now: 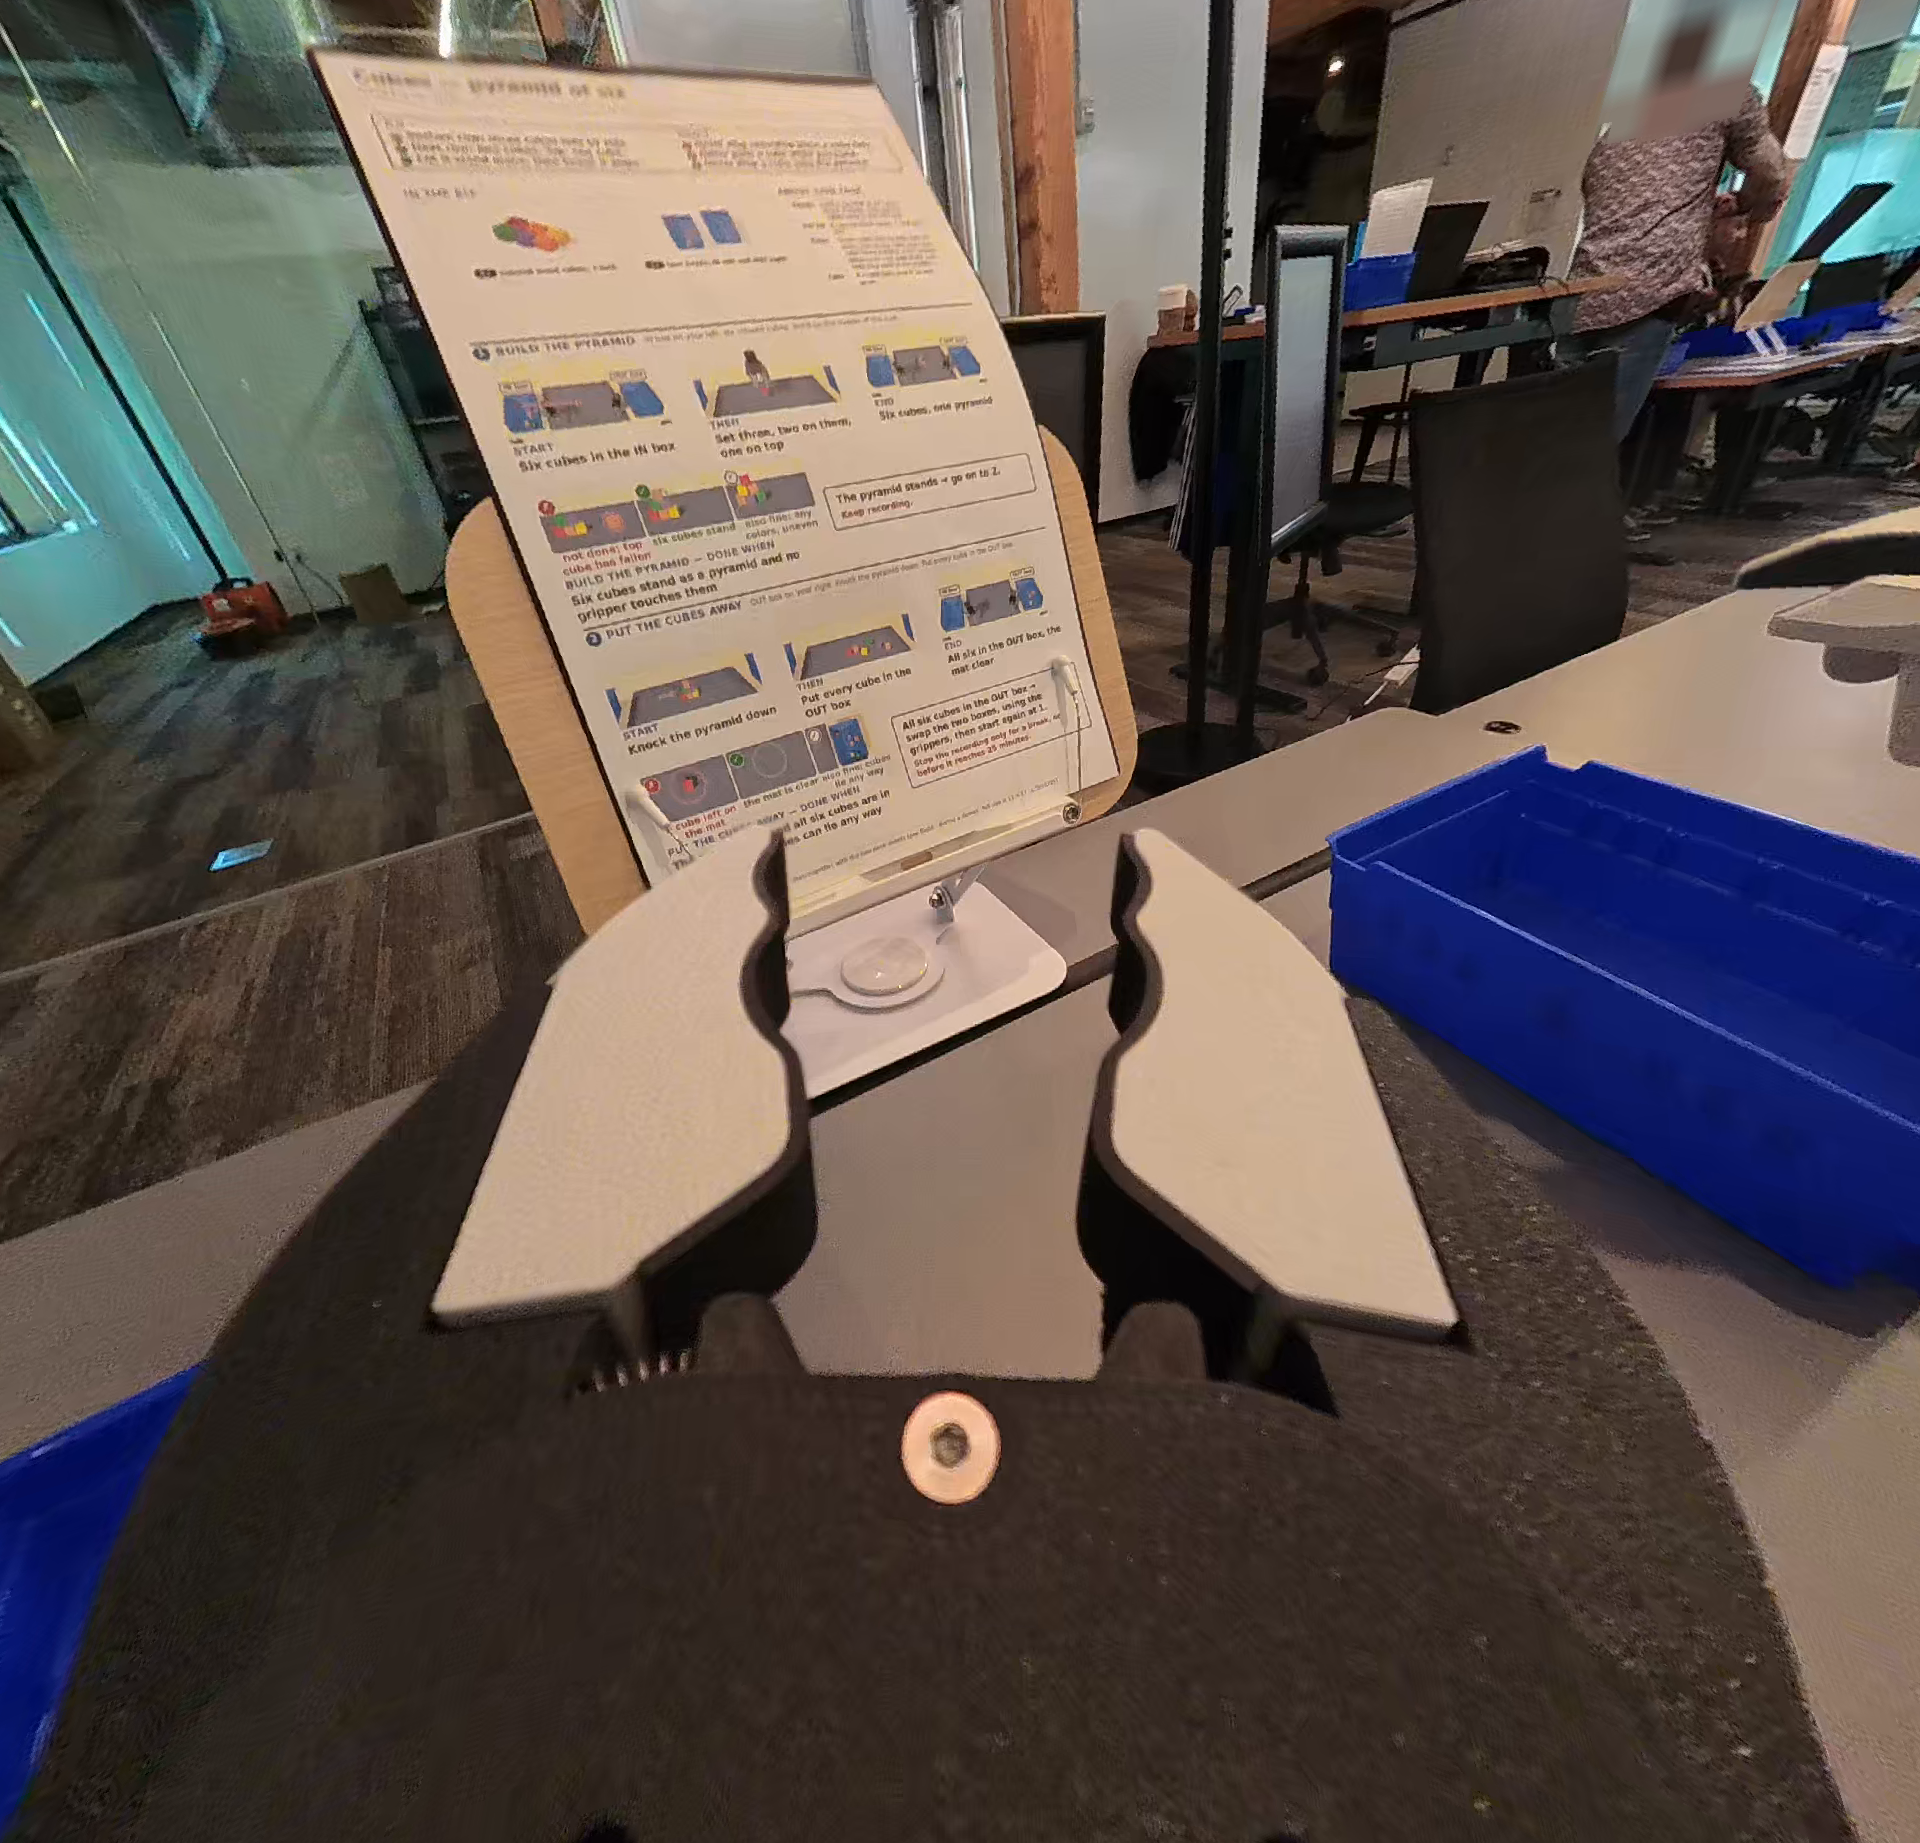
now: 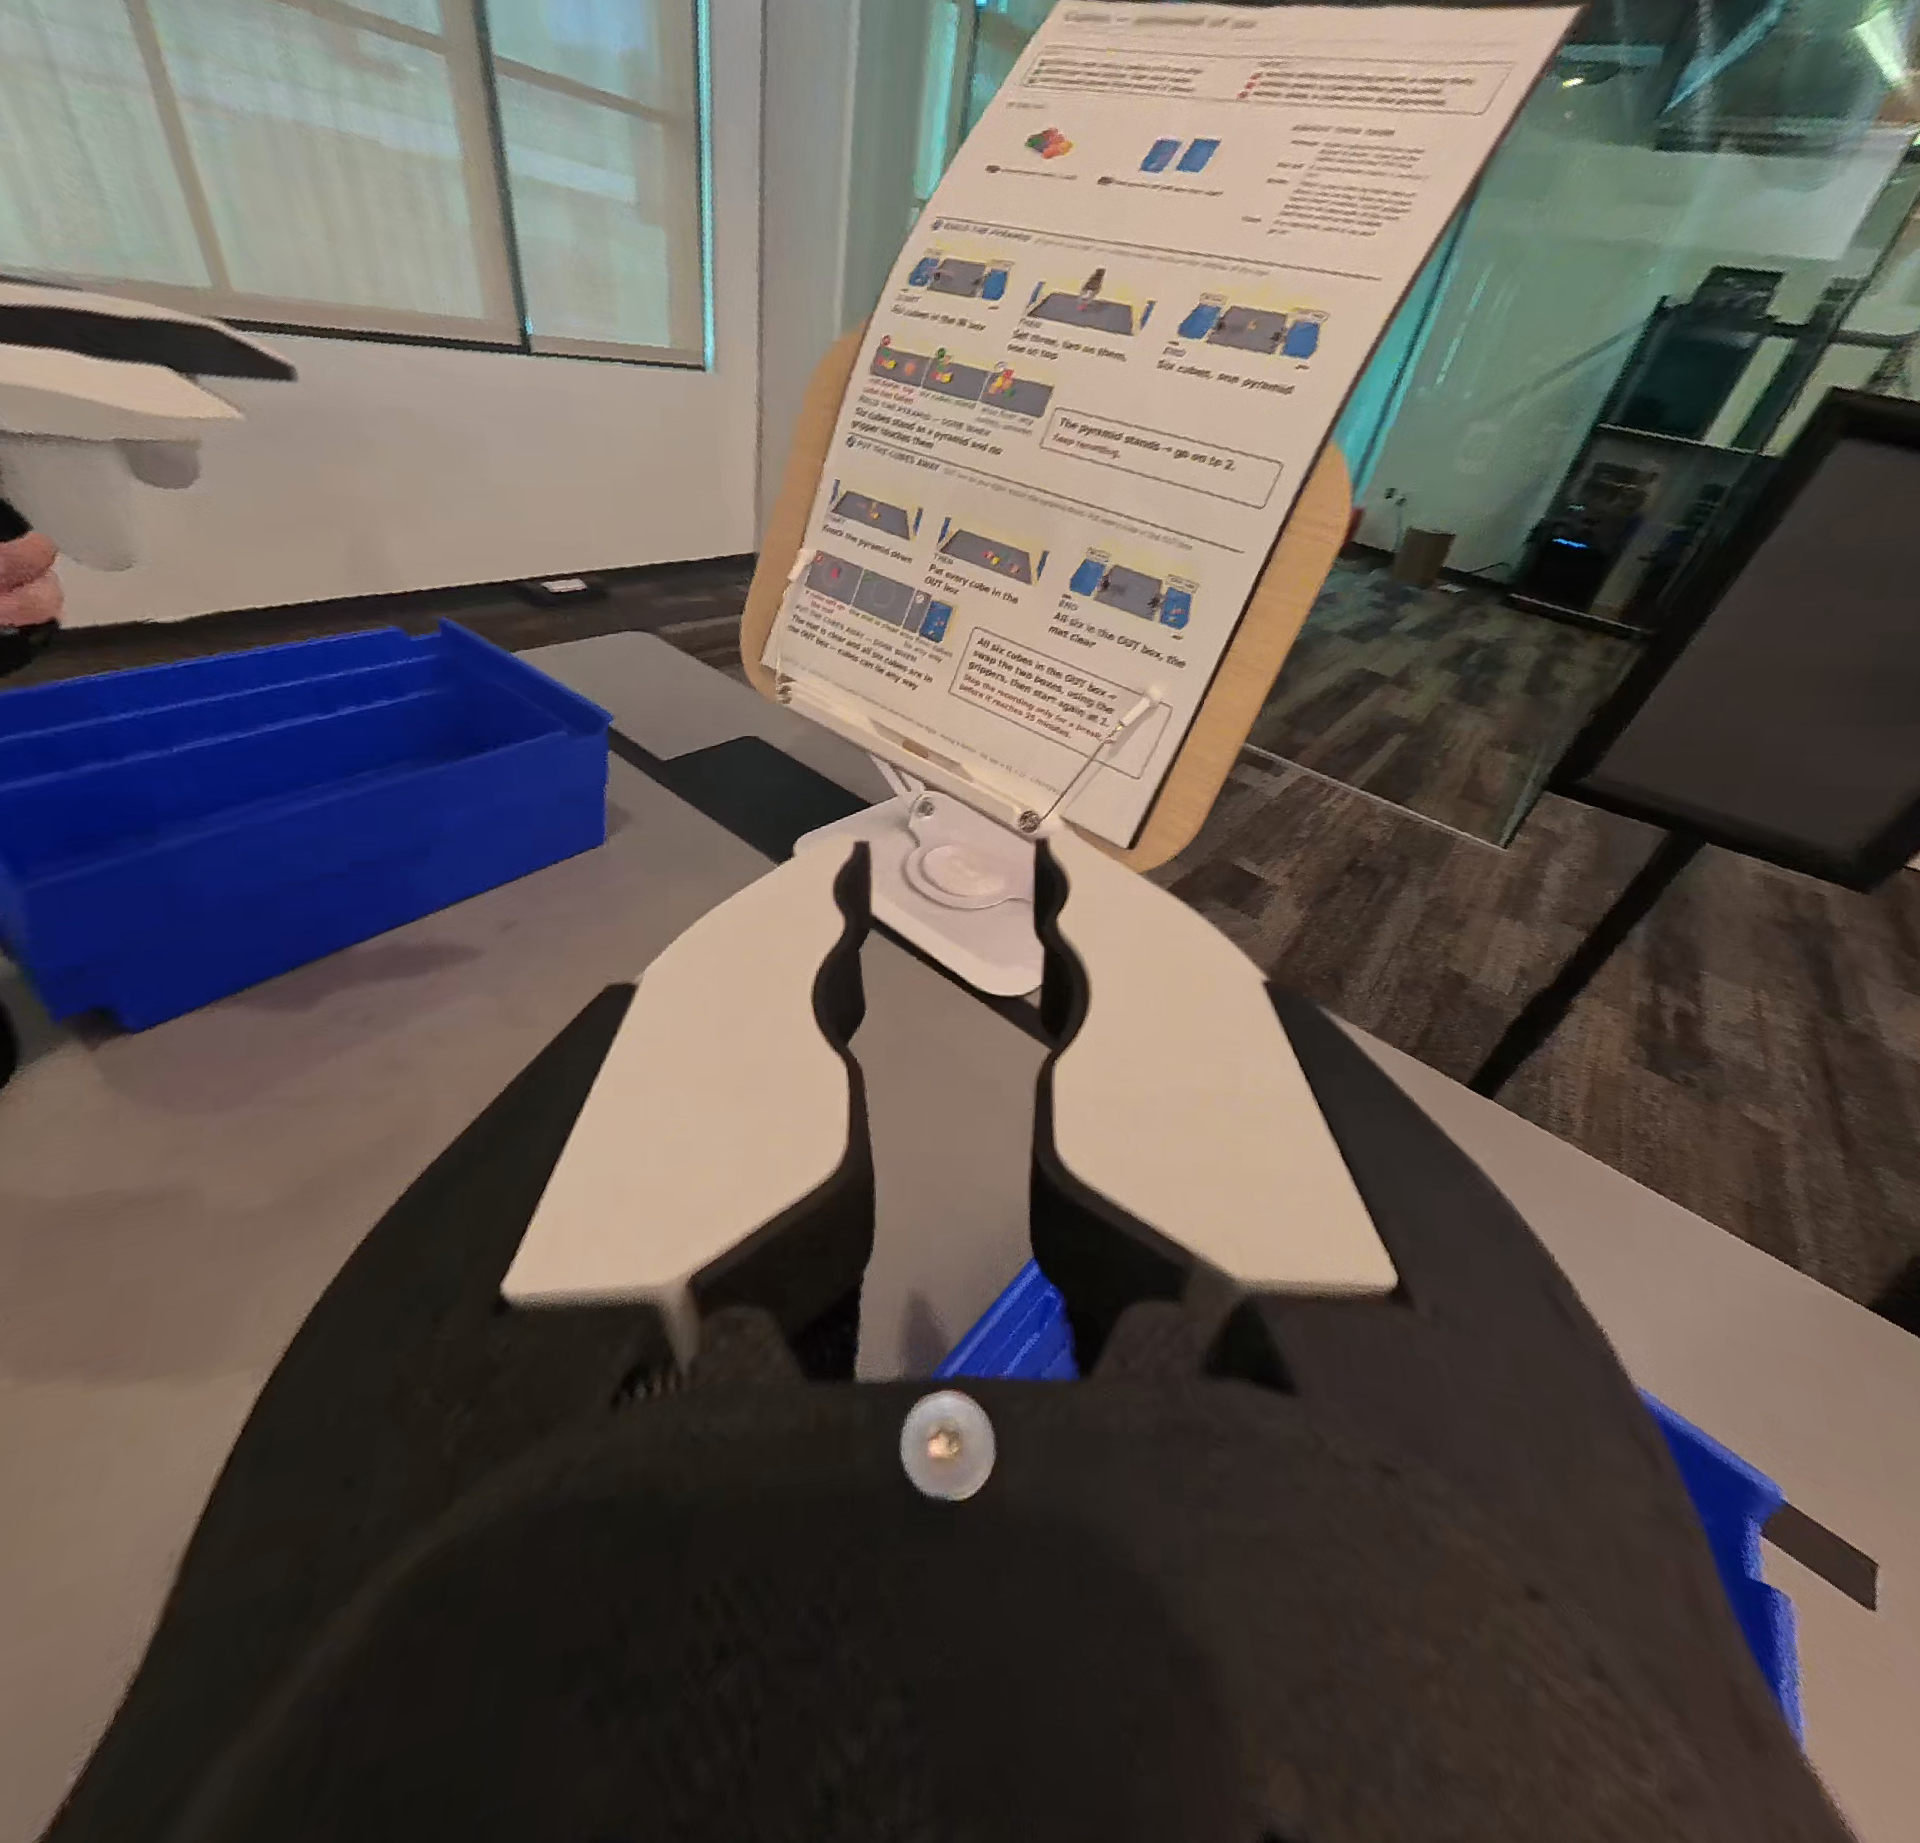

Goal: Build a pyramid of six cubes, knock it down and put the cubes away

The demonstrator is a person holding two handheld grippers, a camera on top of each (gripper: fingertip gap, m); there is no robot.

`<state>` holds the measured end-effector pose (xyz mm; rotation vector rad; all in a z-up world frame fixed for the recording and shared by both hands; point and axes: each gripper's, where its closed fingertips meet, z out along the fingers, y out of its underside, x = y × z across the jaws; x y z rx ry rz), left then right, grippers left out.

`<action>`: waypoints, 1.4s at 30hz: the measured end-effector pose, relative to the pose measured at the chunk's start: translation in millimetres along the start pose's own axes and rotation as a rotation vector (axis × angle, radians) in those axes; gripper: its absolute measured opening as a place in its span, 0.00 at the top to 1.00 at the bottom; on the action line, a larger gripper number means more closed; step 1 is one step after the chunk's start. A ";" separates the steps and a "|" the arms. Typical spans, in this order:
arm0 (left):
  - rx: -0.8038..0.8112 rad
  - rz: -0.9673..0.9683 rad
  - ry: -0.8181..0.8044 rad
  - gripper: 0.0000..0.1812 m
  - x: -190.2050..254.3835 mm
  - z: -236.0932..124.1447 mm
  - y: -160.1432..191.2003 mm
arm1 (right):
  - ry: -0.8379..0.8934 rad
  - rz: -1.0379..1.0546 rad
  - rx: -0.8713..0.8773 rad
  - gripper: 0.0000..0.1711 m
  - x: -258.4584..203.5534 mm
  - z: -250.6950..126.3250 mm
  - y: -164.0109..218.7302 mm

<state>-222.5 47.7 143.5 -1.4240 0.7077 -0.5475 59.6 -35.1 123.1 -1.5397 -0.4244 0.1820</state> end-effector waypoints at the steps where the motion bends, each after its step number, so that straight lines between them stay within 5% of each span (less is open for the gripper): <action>1: -0.003 -0.011 -0.001 0.67 0.7 -0.4 -0.3 | 0.026 -0.008 0.004 0.81 0.0 1.9 -1.0; 8: 0.061 -0.073 0.049 0.70 18.4 -16.2 -17.8 | 0.043 -0.038 0.039 0.71 -18.5 9.3 -8.4; 18: -0.034 -0.085 0.148 0.71 36.8 -14.2 -5.3 | -0.020 -0.104 0.050 0.75 -34.8 19.1 -3.1; 30: 0.080 -0.153 0.294 0.89 39.1 -9.6 -10.7 | -0.049 -0.046 -0.057 0.76 -23.4 41.4 37.8; 42: 0.080 -0.131 0.316 1.00 42.5 -17.4 -15.1 | -0.105 -0.081 -0.074 0.77 -23.4 21.2 25.0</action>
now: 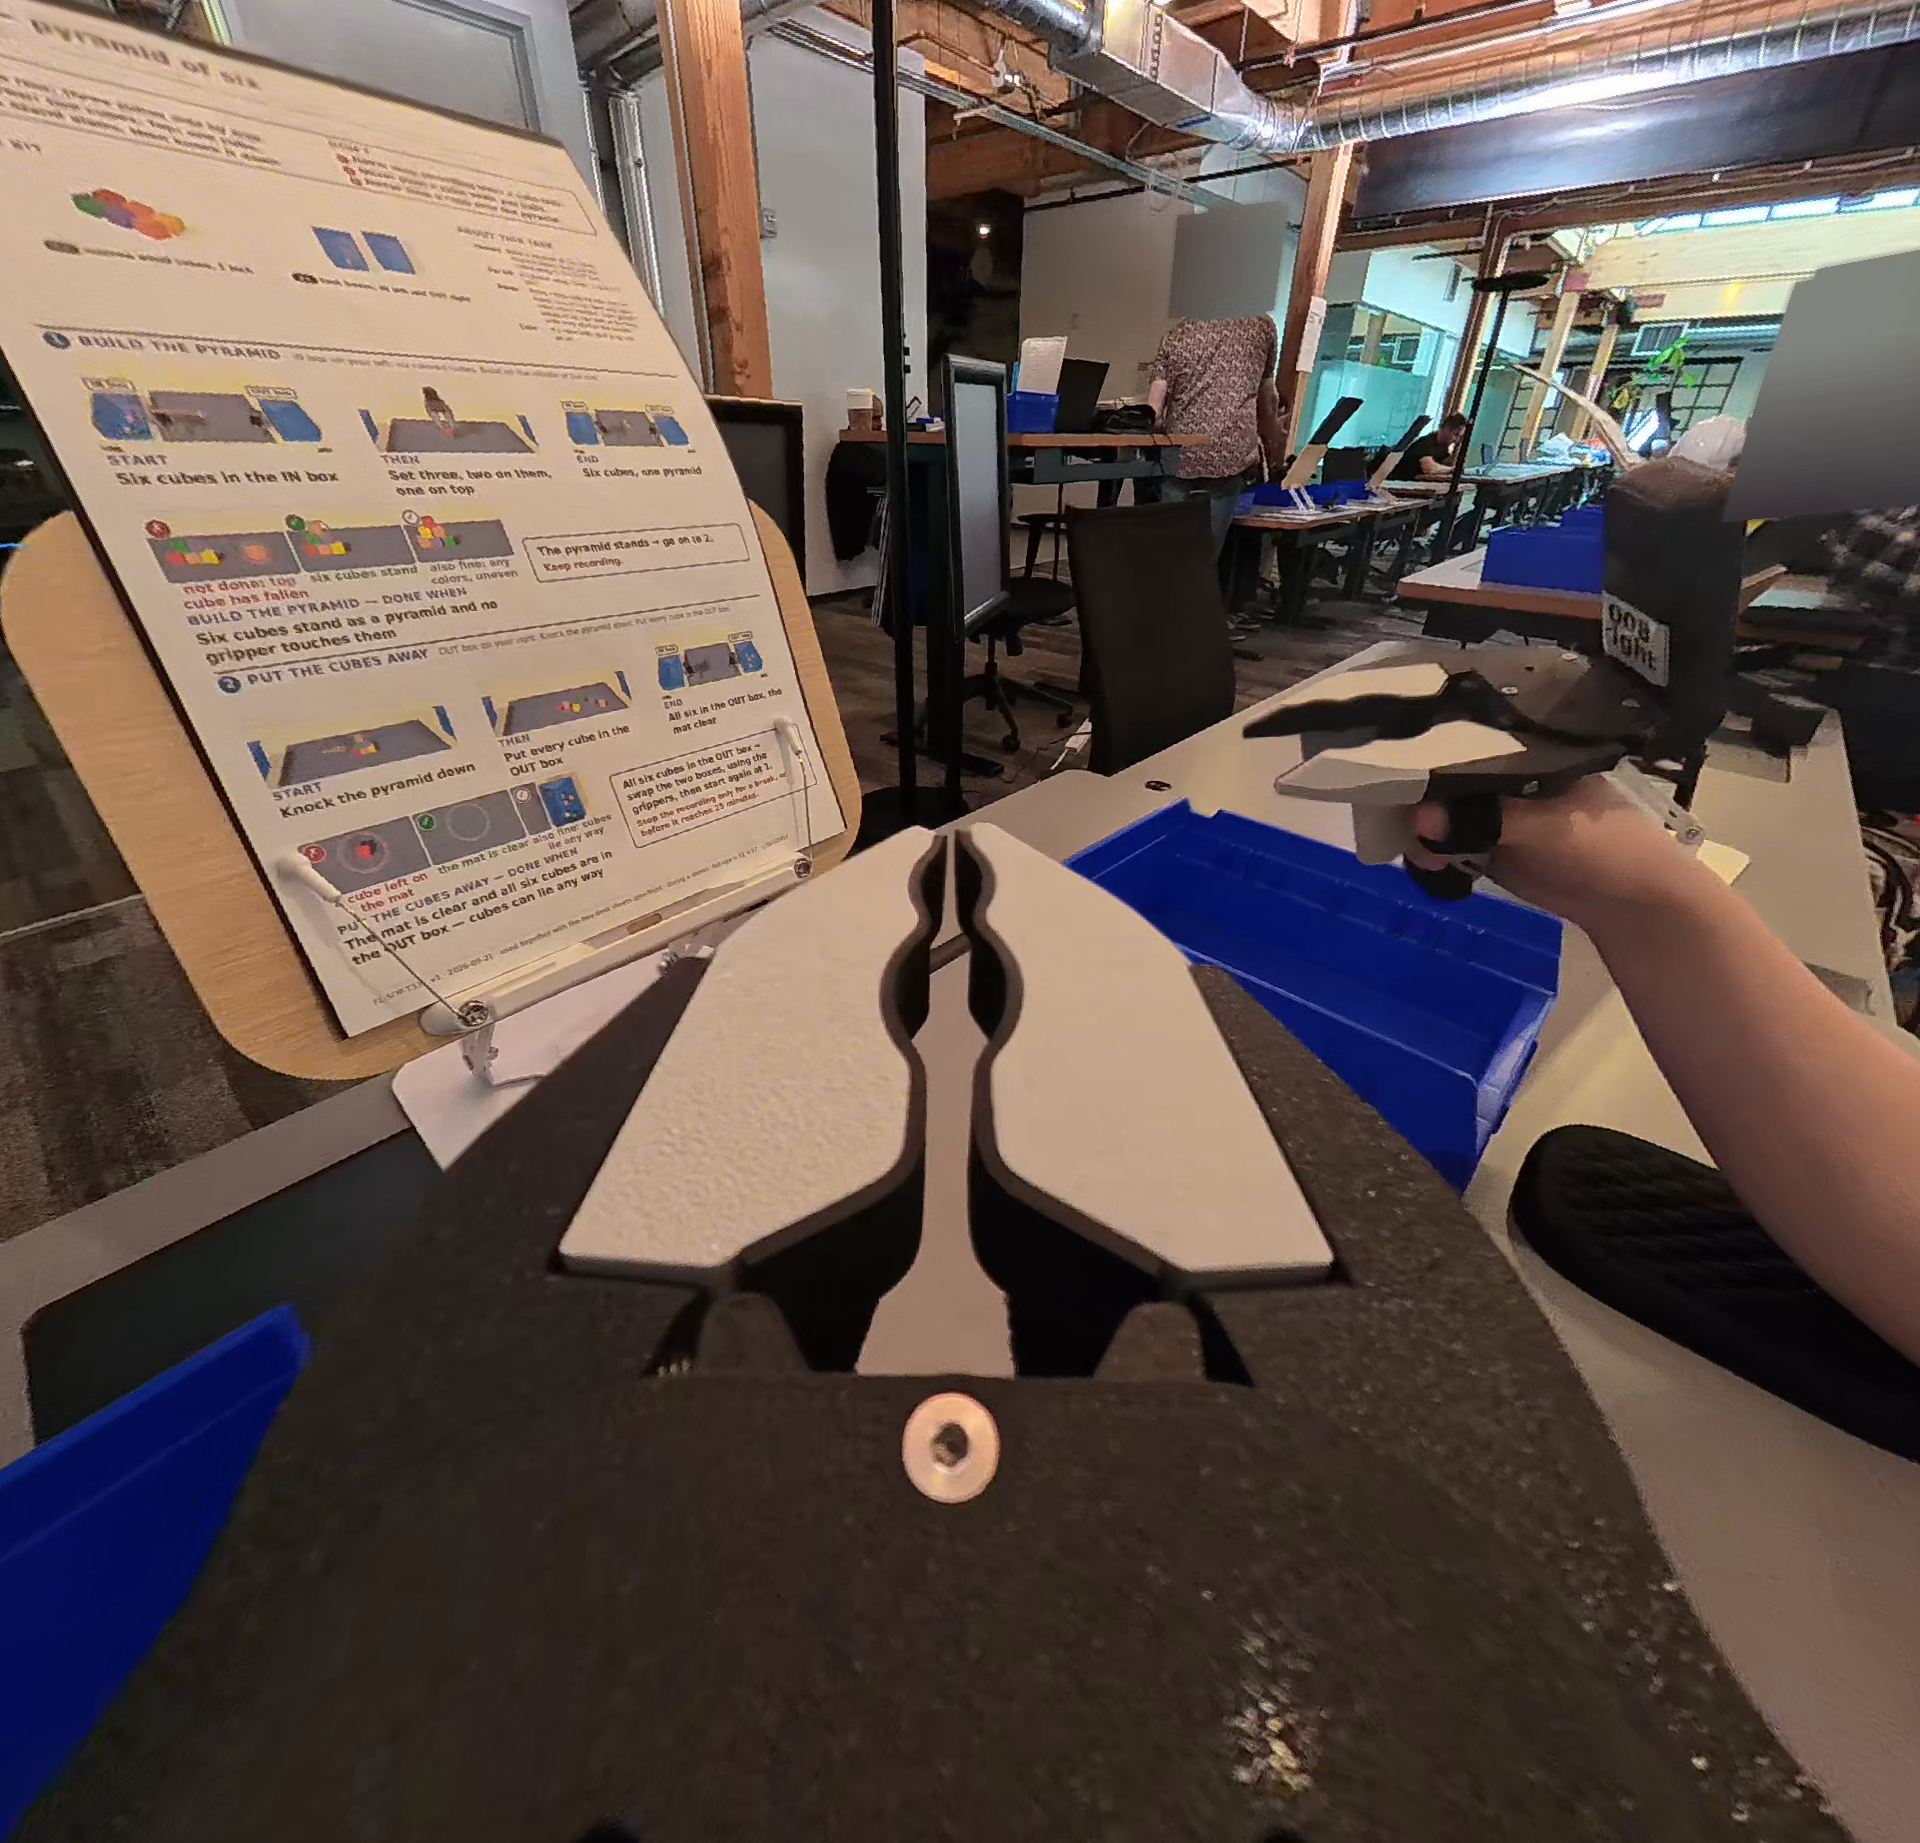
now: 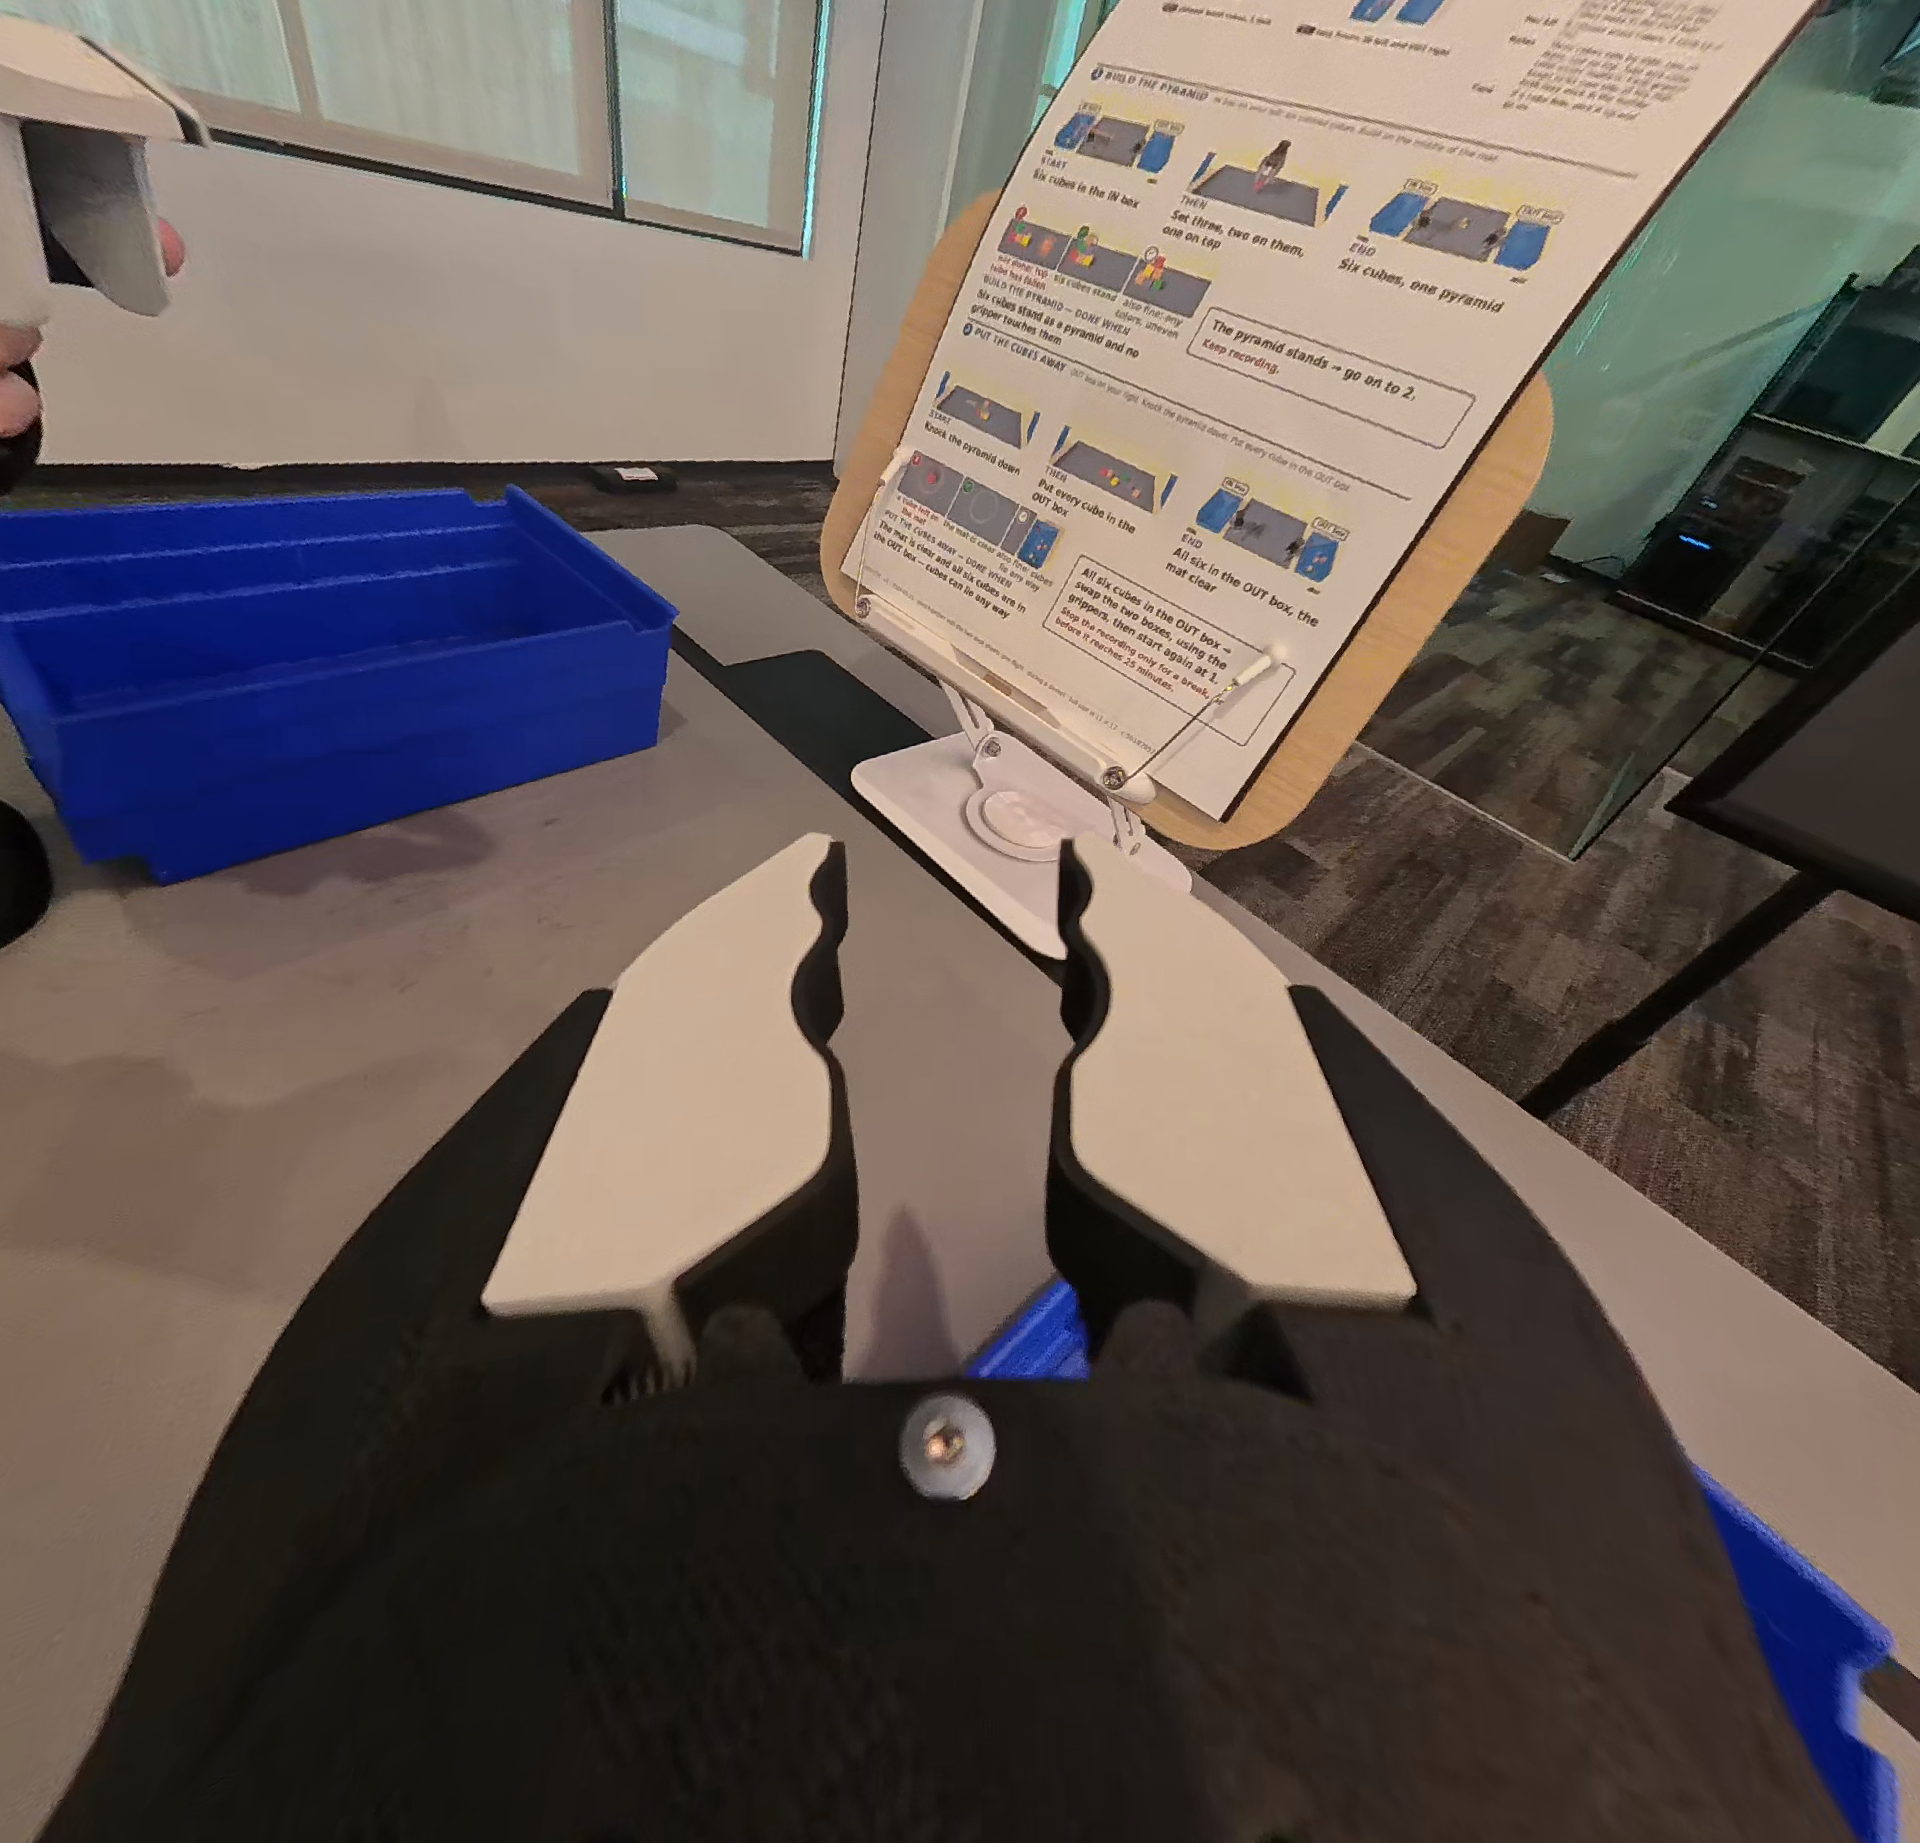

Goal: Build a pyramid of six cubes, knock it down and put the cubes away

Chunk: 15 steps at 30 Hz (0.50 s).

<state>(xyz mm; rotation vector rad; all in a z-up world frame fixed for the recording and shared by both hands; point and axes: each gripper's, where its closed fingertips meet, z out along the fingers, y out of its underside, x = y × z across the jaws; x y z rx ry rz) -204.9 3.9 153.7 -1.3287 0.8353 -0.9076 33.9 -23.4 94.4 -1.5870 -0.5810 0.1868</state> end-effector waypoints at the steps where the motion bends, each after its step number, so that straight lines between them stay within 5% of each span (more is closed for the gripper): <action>1: 0.004 0.010 -0.006 1.00 0.6 -1.9 -2.3 | 0.000 -0.005 0.009 0.77 0.8 -2.9 -2.6; 15: 0.009 0.001 0.061 1.00 22.8 1.0 -4.5 | 0.037 0.033 0.091 0.84 21.2 -17.4 -10.3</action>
